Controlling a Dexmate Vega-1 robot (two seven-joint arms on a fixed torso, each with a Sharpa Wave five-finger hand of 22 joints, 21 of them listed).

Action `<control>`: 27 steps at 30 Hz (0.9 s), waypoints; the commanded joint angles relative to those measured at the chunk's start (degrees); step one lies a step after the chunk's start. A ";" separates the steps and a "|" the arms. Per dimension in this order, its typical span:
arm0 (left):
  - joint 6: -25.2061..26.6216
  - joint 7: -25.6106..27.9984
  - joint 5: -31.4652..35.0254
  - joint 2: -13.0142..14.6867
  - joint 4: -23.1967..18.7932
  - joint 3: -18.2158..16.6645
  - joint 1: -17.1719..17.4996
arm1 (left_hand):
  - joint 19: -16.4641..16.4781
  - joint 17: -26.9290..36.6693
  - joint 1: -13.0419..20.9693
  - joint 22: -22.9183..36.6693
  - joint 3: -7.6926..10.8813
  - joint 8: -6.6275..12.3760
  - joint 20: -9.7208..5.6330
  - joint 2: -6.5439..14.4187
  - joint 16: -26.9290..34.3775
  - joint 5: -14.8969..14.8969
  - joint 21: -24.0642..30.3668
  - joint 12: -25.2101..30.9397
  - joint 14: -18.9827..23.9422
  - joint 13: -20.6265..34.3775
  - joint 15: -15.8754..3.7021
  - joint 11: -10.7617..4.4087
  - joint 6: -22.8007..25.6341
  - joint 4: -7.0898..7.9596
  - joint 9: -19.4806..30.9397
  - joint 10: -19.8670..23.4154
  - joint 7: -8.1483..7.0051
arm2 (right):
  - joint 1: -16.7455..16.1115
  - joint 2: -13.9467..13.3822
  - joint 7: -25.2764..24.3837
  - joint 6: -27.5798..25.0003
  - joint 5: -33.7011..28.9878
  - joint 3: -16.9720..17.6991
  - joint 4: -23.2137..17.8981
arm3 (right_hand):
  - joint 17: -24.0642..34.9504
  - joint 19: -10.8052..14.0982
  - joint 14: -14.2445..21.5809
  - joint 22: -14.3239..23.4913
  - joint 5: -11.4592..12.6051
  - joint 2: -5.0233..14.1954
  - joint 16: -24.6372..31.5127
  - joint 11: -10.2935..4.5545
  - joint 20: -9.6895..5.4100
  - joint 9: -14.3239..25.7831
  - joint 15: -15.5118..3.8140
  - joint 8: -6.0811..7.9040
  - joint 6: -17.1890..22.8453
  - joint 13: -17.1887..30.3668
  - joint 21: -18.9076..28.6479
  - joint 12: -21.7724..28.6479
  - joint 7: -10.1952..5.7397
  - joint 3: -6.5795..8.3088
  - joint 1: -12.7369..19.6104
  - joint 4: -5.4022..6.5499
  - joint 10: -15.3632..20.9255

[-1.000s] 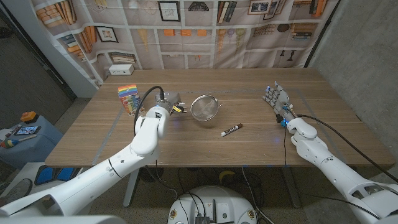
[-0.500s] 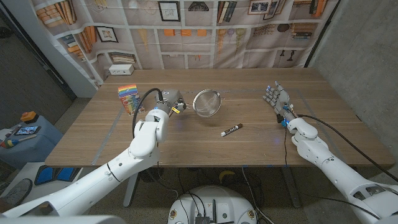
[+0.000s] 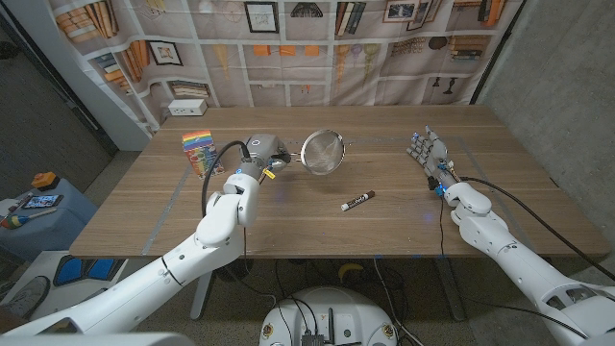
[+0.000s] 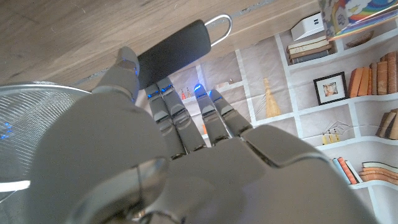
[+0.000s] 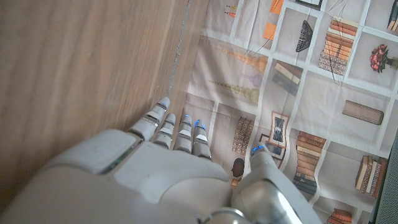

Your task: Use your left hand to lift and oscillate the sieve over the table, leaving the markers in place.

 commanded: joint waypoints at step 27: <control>0.28 3.94 -5.63 1.68 0.85 2.79 -2.76 | 0.18 0.31 1.24 0.11 0.02 0.39 -2.28 2.58 0.61 0.37 0.02 0.23 1.29 0.25 -9.36 -1.44 10.96 0.26 0.19 2.56 -0.95 | 1.08 0.11 0.35 -0.68 -0.21 -0.40 0.72 | -0.06 0.32 0.24 0.18 0.10 1.40 0.20 0.20 0.43 0.22 0.23 0.19 0.60 0.12 -0.02 0.15 -0.07 0.25 -0.18 -0.07 0.48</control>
